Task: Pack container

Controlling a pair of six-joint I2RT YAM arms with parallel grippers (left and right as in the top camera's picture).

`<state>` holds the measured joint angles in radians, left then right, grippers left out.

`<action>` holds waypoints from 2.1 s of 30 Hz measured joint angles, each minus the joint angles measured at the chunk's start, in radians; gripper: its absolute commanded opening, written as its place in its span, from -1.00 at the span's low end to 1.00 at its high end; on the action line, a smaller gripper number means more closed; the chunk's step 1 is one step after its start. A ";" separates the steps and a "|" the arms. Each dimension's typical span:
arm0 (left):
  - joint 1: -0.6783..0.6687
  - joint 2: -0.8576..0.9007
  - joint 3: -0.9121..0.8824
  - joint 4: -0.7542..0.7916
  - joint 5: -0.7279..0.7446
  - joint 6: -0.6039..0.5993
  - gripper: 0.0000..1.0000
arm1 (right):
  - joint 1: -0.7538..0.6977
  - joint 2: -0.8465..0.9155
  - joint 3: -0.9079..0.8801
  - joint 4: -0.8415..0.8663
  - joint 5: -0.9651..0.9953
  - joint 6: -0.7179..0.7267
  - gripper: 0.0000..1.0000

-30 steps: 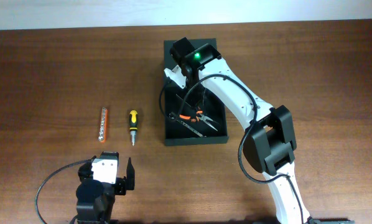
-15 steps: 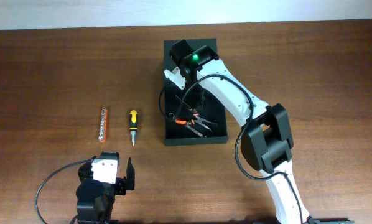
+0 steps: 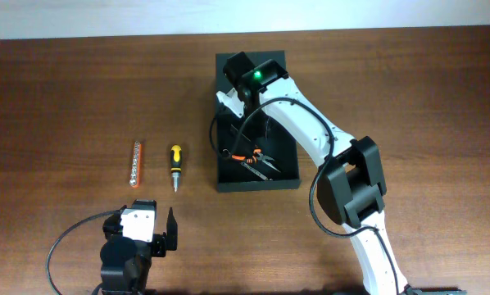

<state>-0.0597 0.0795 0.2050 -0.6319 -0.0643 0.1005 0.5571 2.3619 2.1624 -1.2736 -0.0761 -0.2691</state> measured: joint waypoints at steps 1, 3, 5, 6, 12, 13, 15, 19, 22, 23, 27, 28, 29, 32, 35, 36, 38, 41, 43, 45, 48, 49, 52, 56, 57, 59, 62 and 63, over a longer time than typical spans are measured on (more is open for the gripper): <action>0.000 0.000 0.000 0.000 0.000 0.000 0.98 | -0.001 0.000 0.021 -0.015 0.001 0.005 0.64; 0.000 0.000 0.000 0.000 0.000 0.000 0.98 | -0.005 0.001 0.085 -0.050 0.013 0.013 0.96; 0.000 0.000 0.000 0.000 0.000 0.000 0.98 | -0.016 0.002 0.179 -0.096 0.035 0.030 0.98; 0.000 0.000 0.000 0.000 0.000 0.000 0.98 | -0.026 0.003 0.230 -0.127 0.043 0.035 0.98; 0.000 0.000 0.000 0.000 0.000 0.000 0.98 | -0.163 0.006 0.536 -0.306 0.101 0.141 0.98; 0.000 0.000 0.000 0.000 0.000 0.000 0.98 | -0.197 0.006 0.587 -0.349 0.114 0.167 0.98; 0.000 0.000 0.000 0.000 0.000 0.000 0.98 | -0.282 0.003 0.686 -0.419 0.137 0.222 0.98; 0.000 0.000 0.000 0.000 0.000 0.000 0.98 | -0.420 -0.029 0.704 -0.419 0.130 0.303 0.98; 0.000 0.000 0.000 0.000 0.000 0.000 0.98 | -0.455 -0.064 0.703 -0.419 0.128 0.330 0.98; 0.000 0.000 0.000 0.000 0.000 0.000 0.98 | -0.457 -0.083 0.694 -0.418 0.127 0.338 0.98; 0.000 0.000 0.000 0.000 0.000 0.000 0.98 | -0.456 -0.182 0.550 -0.418 0.120 0.364 0.98; 0.000 0.000 0.000 0.000 0.000 0.000 0.98 | -0.457 -0.205 0.494 -0.416 0.122 0.374 0.98; 0.000 0.000 0.000 0.000 0.000 0.000 0.98 | -0.457 -0.220 0.452 -0.418 0.124 0.379 0.97; 0.000 0.000 0.000 0.000 0.000 0.000 0.98 | -0.463 -0.256 0.265 -0.417 0.129 0.392 0.98; 0.000 0.000 0.000 0.000 0.000 0.000 0.98 | -0.473 -0.256 0.143 -0.417 0.129 0.353 0.98; 0.000 0.000 0.000 0.000 0.000 0.000 0.98 | -0.474 -0.256 0.097 -0.406 0.130 0.333 0.98; 0.000 0.000 0.000 0.000 0.000 0.000 0.98 | -0.473 -0.257 0.043 -0.369 0.129 0.316 0.98; 0.000 0.000 0.000 0.000 0.000 0.000 0.98 | -0.473 -0.261 -0.052 -0.290 0.122 0.324 0.98; 0.000 0.000 0.000 0.000 0.000 0.000 0.98 | -0.474 -0.265 -0.134 -0.240 0.096 0.336 0.98; 0.000 0.000 0.000 0.000 0.000 0.000 0.98 | -0.473 -0.267 -0.212 -0.222 0.068 0.346 0.98; 0.000 0.000 0.000 0.000 0.000 0.000 0.98 | -0.473 -0.267 -0.333 -0.204 0.048 0.349 0.98; 0.000 0.000 0.000 0.000 0.000 0.000 0.98 | -0.473 -0.267 -0.363 -0.192 0.045 0.349 0.98; 0.000 0.000 0.000 0.000 0.000 0.000 0.98 | -0.473 -0.267 -0.419 -0.139 0.037 0.349 0.98; 0.000 0.000 0.000 0.000 0.000 0.000 0.98 | -0.473 -0.267 -0.476 -0.066 0.032 0.352 0.97; 0.000 0.000 0.000 0.000 0.000 0.000 0.98 | -0.473 -0.267 -0.489 -0.049 0.032 0.352 0.98; 0.000 0.000 0.000 0.000 0.000 0.000 0.98 | -0.473 -0.267 -0.523 -0.015 0.030 0.352 0.98; 0.000 0.000 0.000 0.000 0.000 0.000 0.98 | -0.473 -0.267 -0.550 0.030 0.029 0.352 0.98; 0.000 0.000 0.000 0.000 0.000 0.000 0.98 | -0.473 -0.267 -0.553 0.038 0.029 0.352 0.98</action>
<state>-0.0601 0.0799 0.2050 -0.6323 -0.0647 0.1001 0.0837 2.0949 1.6096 -1.2358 -0.0467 0.0826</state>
